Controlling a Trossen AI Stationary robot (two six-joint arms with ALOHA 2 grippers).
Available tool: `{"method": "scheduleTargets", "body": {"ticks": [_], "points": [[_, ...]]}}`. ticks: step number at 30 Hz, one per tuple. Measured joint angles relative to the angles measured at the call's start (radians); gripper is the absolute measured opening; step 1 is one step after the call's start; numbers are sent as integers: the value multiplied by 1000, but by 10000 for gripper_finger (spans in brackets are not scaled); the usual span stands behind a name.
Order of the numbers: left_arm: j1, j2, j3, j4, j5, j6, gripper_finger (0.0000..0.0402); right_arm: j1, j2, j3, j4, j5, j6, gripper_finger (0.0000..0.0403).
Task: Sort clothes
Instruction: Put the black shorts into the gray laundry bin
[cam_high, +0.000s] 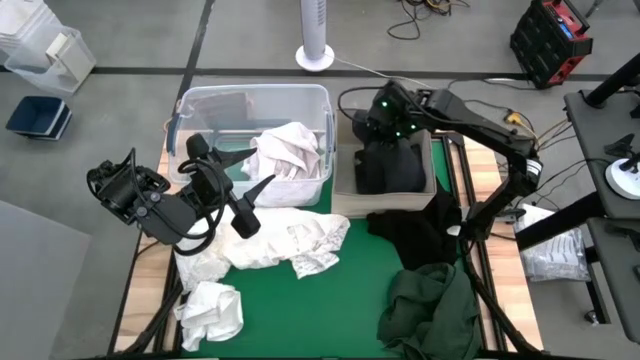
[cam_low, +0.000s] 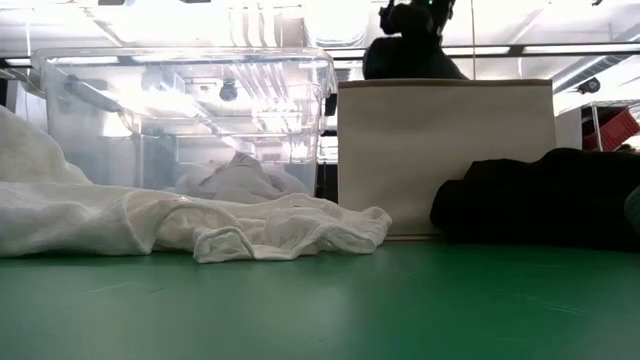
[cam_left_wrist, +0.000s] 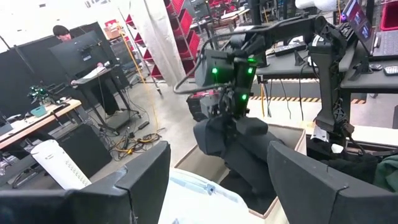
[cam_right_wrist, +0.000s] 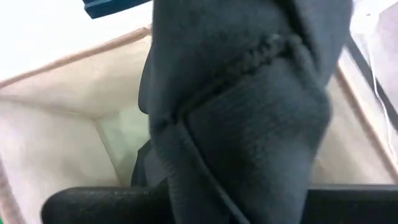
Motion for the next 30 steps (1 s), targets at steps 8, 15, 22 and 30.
{"method": "scheduleTargets", "body": {"ticks": [8, 15, 22, 30], "points": [[0, 0, 0, -9, 0, -1, 245, 0, 7, -32, 19, -3, 45, 33], [0, 0, 0, -27, 1, -1, 245, 0, 7, -6, 3, -3, 74, 126], [0, 0, 0, -32, 1, -1, 245, 0, 7, 60, -25, -3, 85, 223], [0, 0, 0, -32, 1, -6, 245, 0, 4, 228, -117, 1, 91, 273]]}}
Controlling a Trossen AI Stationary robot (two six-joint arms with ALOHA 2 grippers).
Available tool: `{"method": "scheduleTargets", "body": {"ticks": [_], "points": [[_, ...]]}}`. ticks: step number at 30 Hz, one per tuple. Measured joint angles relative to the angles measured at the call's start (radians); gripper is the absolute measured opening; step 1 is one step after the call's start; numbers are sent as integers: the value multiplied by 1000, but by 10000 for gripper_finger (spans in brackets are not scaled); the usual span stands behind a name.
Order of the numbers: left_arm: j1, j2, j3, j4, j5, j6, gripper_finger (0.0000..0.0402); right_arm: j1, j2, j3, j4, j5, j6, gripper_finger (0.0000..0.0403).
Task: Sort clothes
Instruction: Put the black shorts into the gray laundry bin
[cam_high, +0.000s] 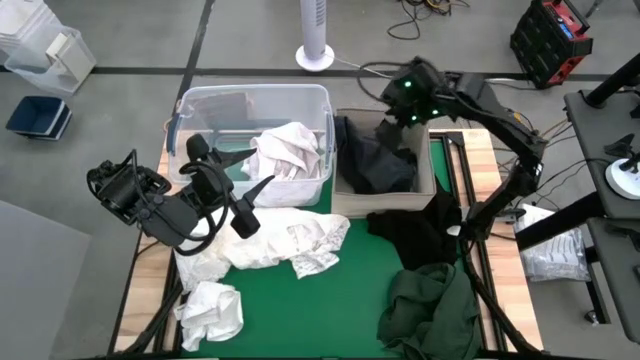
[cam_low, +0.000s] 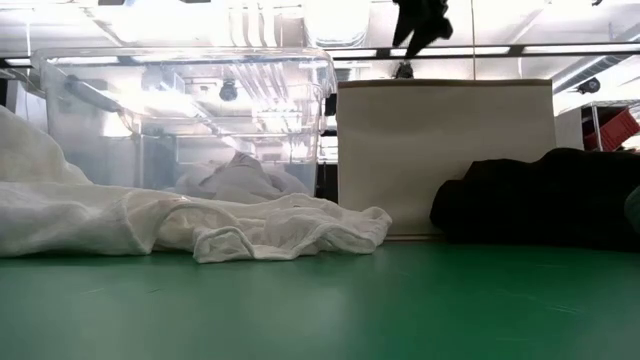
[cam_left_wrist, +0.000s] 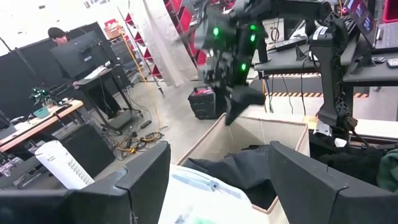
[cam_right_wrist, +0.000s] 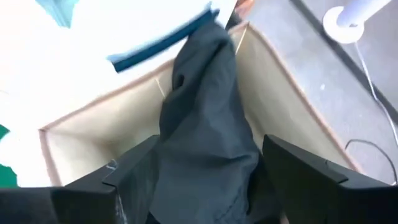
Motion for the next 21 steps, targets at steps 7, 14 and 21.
{"method": "scheduleTargets", "body": {"ticks": [7, 14, 21], "points": [[0, 0, 0, -50, 5, -64, 245, 0, -42, 105, 2, 2, -28, 219], [0, 0, 0, -57, 39, -82, 237, -1, -98, 45, 130, 3, -52, 47], [-1, 0, 0, -57, 39, -80, 201, -5, -113, -134, 353, 4, -44, 11]]}}
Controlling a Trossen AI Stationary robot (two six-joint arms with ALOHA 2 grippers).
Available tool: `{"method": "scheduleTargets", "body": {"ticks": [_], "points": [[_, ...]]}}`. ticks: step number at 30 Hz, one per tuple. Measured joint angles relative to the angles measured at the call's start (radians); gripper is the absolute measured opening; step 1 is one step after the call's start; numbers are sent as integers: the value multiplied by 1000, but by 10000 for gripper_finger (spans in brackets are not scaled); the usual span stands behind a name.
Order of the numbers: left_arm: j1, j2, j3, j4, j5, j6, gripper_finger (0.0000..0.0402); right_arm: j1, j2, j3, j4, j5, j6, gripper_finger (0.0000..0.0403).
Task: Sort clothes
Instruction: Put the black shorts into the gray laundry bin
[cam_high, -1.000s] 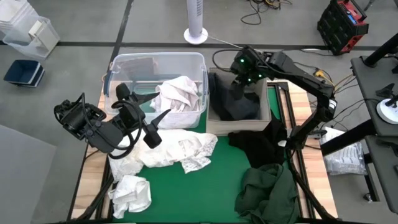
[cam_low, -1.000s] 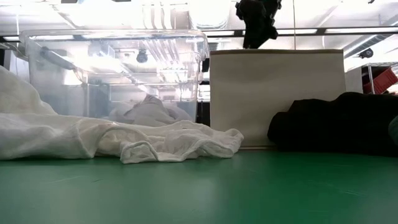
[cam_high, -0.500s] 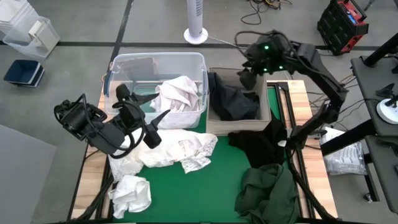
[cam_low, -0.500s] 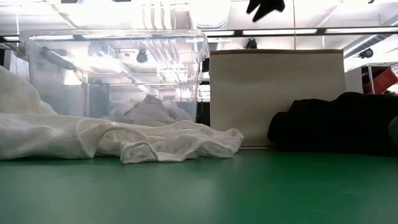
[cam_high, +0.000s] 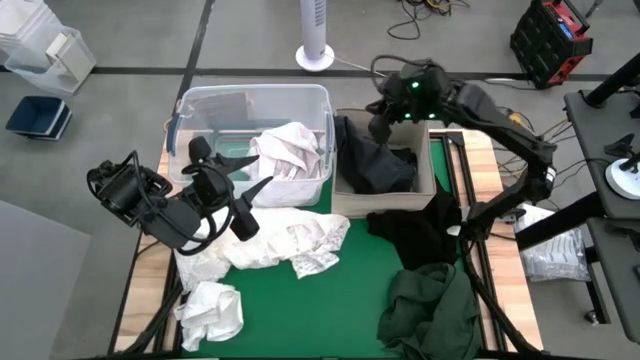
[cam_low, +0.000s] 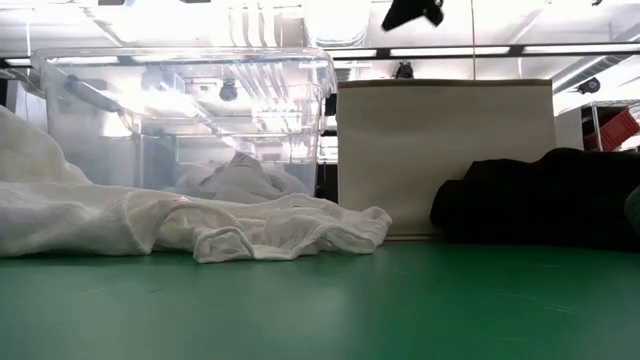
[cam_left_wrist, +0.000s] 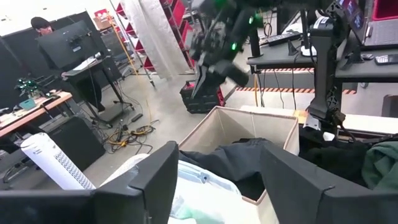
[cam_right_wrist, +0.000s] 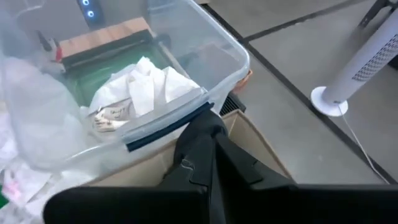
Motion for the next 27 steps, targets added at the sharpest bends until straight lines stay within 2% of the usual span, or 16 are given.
{"method": "scheduleTargets", "body": {"ticks": [7, 11, 15, 19, 23, 27], "points": [[0, 0, 0, -10, 0, 1, 153, -21, 4, -243, 219, 0, 74, 9], [0, 0, 0, -15, 0, 2, 143, -58, 3, -363, 258, -8, 126, 9], [0, 0, 0, -21, 0, 2, 137, -77, 3, -478, 347, -94, 189, 9], [0, 0, 0, -26, 0, 2, 134, -77, 3, -572, 439, -113, 243, 9], [0, 0, 0, -28, 0, 2, 134, -77, 3, -629, 457, -137, 272, 9], [0, 0, 0, -29, 0, 2, 134, -76, 3, -652, 376, -159, 260, 9]]}}
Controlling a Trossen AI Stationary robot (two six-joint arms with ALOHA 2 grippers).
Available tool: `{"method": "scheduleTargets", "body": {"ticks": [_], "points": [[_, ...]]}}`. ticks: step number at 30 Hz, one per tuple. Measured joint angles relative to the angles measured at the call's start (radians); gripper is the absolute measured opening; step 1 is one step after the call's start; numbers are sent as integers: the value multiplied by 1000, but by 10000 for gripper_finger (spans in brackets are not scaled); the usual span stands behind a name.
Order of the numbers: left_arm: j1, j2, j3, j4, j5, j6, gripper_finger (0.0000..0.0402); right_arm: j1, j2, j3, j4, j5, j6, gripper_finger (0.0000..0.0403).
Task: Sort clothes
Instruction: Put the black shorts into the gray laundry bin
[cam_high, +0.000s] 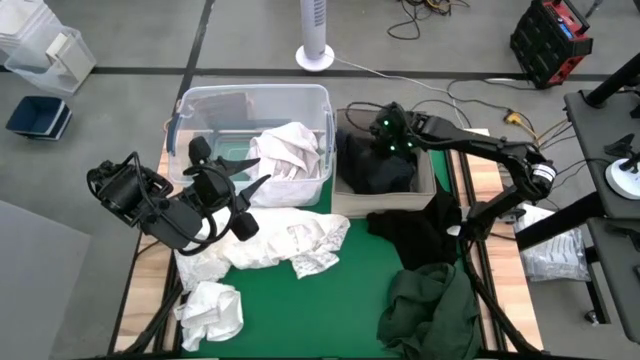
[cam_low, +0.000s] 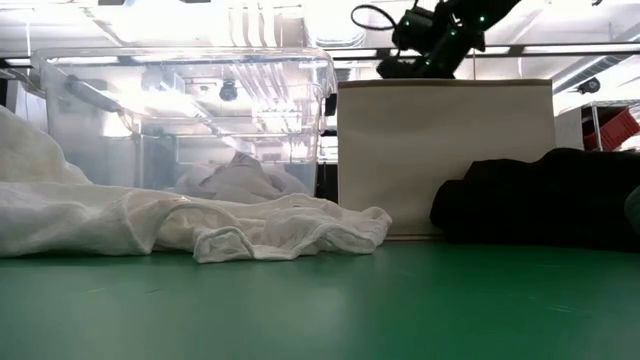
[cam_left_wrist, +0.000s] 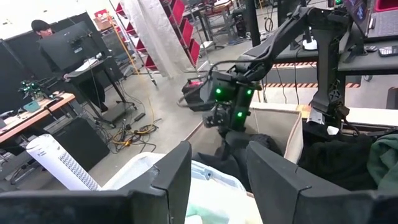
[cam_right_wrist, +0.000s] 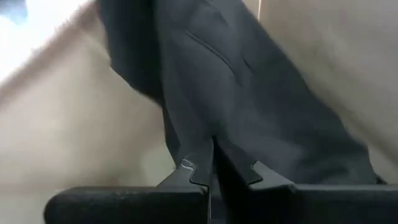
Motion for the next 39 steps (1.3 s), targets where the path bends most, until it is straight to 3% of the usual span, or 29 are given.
{"method": "scheduleTargets", "body": {"ticks": [10, 16, 23, 30, 39], "points": [[0, 0, 0, 0, 0, 0, 134, -1, -5, -2, -204, 83, -84, 9], [0, 0, -1, -1, 0, -2, 134, 0, -39, 36, 21, 82, 5, 9], [0, 0, -1, -1, 0, -3, 134, 1, 24, 77, 233, 45, 67, 9], [0, 0, -1, -1, 0, -3, 134, 10, 84, 99, 282, -37, 98, 9], [0, 0, -1, -15, 0, -3, 134, 40, 92, 90, 116, -23, 58, 9]]}}
